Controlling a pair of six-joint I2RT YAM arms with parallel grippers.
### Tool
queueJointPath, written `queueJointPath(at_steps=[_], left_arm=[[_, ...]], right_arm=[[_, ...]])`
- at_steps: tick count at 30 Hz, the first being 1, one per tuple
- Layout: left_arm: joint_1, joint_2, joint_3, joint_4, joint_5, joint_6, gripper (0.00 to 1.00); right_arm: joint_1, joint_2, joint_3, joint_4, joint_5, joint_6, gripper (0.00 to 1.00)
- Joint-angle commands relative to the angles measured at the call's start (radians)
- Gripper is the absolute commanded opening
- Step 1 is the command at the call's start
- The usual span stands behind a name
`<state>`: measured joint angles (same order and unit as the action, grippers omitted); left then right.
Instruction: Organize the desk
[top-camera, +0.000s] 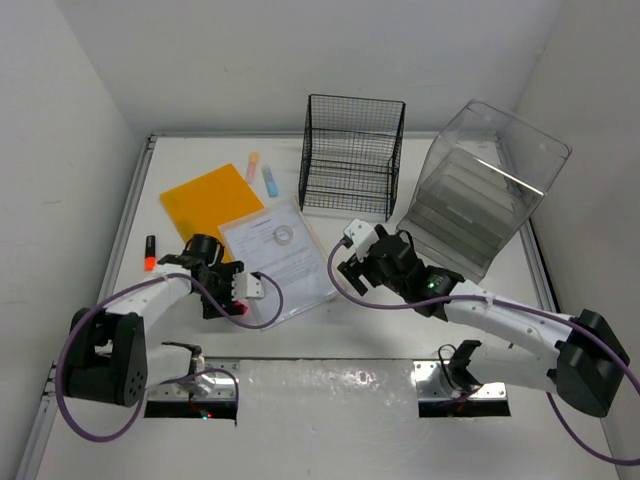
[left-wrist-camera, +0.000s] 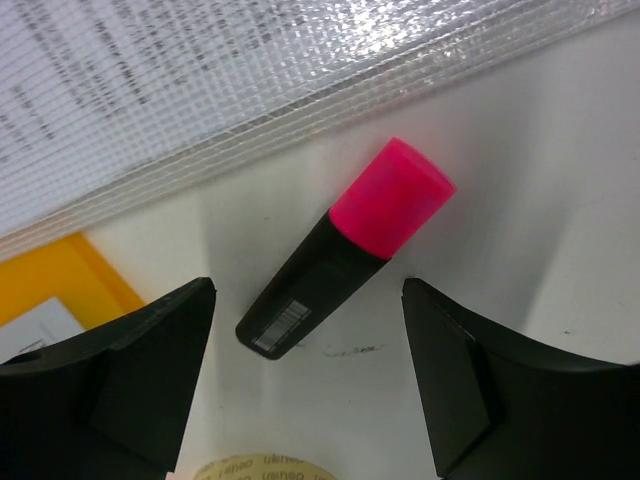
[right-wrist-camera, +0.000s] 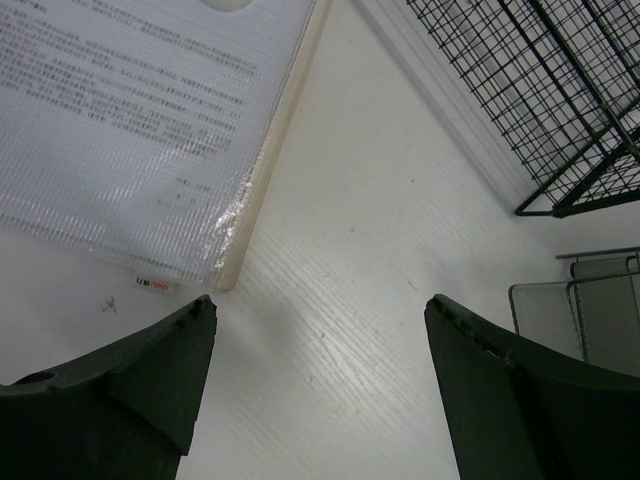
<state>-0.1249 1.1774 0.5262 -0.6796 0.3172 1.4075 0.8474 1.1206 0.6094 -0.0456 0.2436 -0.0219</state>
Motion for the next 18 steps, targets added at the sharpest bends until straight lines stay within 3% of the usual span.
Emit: queueJointPath(at_steps=[1, 2, 6, 11, 12, 15, 18], left_arm=[[-0.015, 0.056, 0.012, 0.02, 0.036, 0.054, 0.73], [-0.016, 0.067, 0.006, 0.026, 0.028, 0.054, 0.71], [-0.018, 0.114, -0.006, 0.032, 0.031, 0.056, 0.46], [-0.018, 0.12, -0.015, 0.025, 0.051, 0.053, 0.29], [-0.018, 0.12, -0.012, 0.019, 0.059, 0.05, 0.18], [-0.018, 0.113, 0.006, 0.003, 0.074, 0.009, 0.02], [-0.015, 0.099, 0.041, -0.009, 0.083, -0.069, 0.0]], right_arm=[[0.009, -0.031, -0.023, 0.039, -0.009, 0.016, 0.83], [0.009, -0.034, -0.025, 0.039, -0.007, 0.016, 0.82], [0.009, -0.042, -0.031, 0.039, -0.004, 0.016, 0.83], [0.009, -0.035, -0.022, 0.039, -0.006, 0.045, 0.83], [0.009, -0.035, -0.02, 0.039, -0.007, 0.05, 0.83], [0.009, -0.031, -0.013, 0.039, -0.016, 0.068, 0.83], [0.007, -0.03, -0.002, 0.039, -0.035, 0.097, 0.82]])
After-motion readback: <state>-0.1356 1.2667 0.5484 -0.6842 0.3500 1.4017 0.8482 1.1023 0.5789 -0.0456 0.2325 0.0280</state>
